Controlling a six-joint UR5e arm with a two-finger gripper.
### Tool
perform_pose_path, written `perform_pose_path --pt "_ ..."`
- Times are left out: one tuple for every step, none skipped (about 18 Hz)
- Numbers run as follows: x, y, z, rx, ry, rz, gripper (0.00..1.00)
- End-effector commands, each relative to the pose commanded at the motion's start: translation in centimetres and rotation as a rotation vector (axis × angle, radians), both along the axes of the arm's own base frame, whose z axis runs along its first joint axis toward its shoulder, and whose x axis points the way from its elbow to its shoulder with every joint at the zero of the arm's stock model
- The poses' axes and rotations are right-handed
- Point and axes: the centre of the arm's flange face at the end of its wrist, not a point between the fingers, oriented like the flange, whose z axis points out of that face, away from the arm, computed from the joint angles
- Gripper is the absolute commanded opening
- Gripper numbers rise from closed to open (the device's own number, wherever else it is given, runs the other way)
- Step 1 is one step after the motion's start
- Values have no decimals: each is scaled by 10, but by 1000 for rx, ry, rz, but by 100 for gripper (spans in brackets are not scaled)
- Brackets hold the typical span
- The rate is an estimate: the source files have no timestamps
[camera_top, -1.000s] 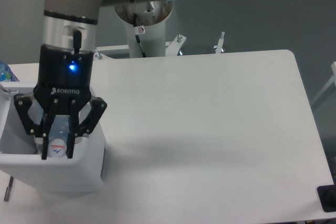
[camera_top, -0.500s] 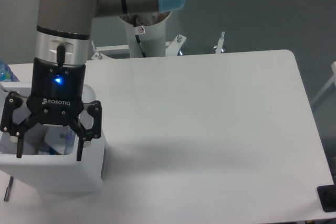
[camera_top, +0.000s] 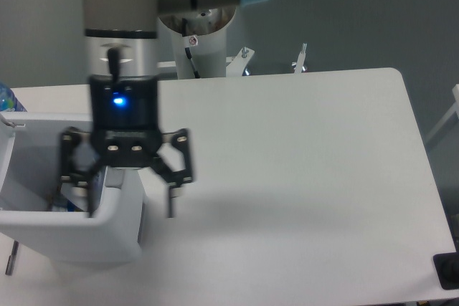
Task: Place the trash in the trash can
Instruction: 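Open the gripper to drop the bottle and raise it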
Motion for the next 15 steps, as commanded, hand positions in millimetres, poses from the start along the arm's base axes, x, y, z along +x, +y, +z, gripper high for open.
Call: perform_pose_path --pt "-9 -7 -3 -54 48 -13 100" --pt "-19 -14 -6 -114 98 -33 100" --pt "-27 -20 -11 -182 132 -56 100" --pt "-33 -25 -16 -253 148 -78 100" --pt "-36 -31 -17 -314 163 -93 100" --pt "-41 -39 -16 -374 169 -101 100" --pt "-45 -49 -16 -429 169 -111 100" --pt "-51 -60 -15 -475 159 -122 100" --pt "-55 -71 -14 -520 147 -148 100" --pt "-59 -82 -12 -575 136 -187 100" --pt "-62 -91 -11 -622 128 -230 100" --pt "-65 -100 -8 -648 131 -253 100" --pt "-67 -106 -8 -663 130 -264 100" --pt "-67 -111 -7 -662 127 -259 100" --pt "-65 -114 -7 -657 124 -256 100"
